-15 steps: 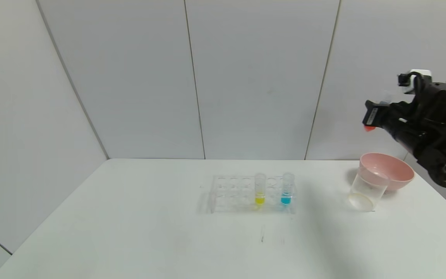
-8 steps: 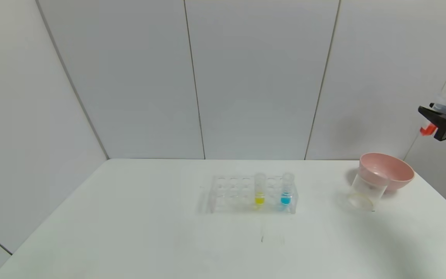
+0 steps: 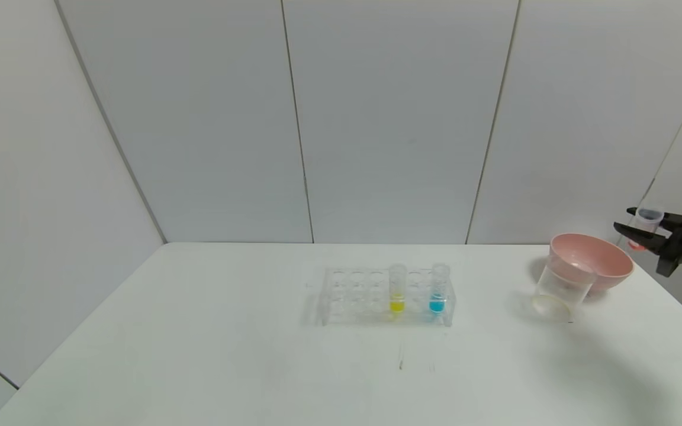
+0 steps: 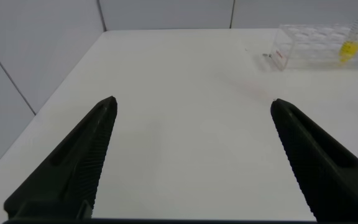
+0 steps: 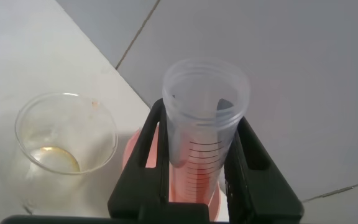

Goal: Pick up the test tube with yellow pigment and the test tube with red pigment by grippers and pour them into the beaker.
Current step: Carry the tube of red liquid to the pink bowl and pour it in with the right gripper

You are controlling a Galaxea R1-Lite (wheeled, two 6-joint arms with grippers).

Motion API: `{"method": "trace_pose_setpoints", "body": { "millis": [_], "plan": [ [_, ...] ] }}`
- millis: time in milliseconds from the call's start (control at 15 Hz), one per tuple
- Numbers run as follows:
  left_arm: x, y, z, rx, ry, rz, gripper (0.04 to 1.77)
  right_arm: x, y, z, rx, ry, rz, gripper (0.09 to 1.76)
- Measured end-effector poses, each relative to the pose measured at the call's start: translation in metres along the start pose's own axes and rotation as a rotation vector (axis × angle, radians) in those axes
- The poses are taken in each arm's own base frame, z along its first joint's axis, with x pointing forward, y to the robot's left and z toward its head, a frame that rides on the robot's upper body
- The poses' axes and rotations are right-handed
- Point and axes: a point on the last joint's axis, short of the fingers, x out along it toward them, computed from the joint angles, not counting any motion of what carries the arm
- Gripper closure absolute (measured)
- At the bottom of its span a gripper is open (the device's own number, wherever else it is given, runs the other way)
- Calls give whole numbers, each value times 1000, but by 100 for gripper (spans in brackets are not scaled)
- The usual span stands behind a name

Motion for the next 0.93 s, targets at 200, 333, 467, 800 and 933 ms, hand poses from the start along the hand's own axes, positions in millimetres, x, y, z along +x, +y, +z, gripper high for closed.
{"method": "trace_pose_setpoints", "body": {
  "millis": [200,333,467,800,933],
  "plan": [
    [0,0,0,0,0,0,5,5,5,-9,-152,11,16,129],
    [0,0,0,0,0,0,5,9,7,-14,-263,23,29,129],
    [0,0,0,0,0,0,5,13,10,-17,-348,79,0,129],
    [0,0,0,0,0,0,5,32,22,-7,-462,62,13,129],
    [0,0,0,0,0,0,5,35,25,-6,-508,70,11,129]
  ]
}}
